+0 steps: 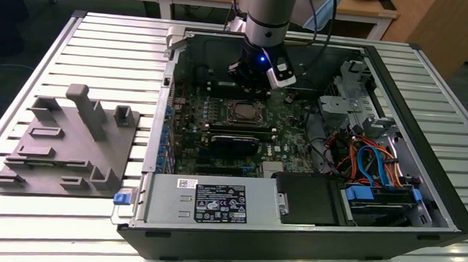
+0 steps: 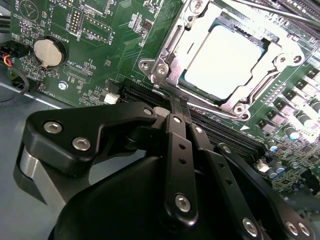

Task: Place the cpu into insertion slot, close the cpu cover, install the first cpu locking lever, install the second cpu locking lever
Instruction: 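Install the first cpu locking lever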

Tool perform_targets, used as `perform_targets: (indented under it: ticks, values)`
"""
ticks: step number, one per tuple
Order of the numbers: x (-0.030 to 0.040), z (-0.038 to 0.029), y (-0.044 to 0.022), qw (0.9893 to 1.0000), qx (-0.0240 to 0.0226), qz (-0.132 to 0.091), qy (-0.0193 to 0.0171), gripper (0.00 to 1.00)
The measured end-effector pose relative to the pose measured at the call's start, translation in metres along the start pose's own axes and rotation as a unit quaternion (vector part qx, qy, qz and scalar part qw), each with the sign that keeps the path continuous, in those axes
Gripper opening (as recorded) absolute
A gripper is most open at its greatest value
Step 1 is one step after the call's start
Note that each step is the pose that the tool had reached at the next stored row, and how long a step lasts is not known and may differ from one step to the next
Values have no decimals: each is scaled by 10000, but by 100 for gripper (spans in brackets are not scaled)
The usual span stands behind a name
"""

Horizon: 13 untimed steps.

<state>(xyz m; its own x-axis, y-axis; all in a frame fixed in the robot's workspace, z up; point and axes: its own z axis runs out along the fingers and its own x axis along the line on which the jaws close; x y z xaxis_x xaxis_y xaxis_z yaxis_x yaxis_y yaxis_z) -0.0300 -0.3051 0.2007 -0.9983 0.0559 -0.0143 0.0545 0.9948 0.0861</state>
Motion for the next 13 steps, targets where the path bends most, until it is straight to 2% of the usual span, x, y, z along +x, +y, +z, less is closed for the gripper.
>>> perform_targets:
  ticks: [3, 9, 12, 13]
  values:
    - [0, 0, 0, 10000, 2, 0, 1, 10]
    - [0, 11, -1, 10000, 42, -1, -2, 10]
    - [1, 22, 1, 10000, 99, -2, -5, 10]
    - [1, 24, 1, 9999, 103, -2, -4, 10]
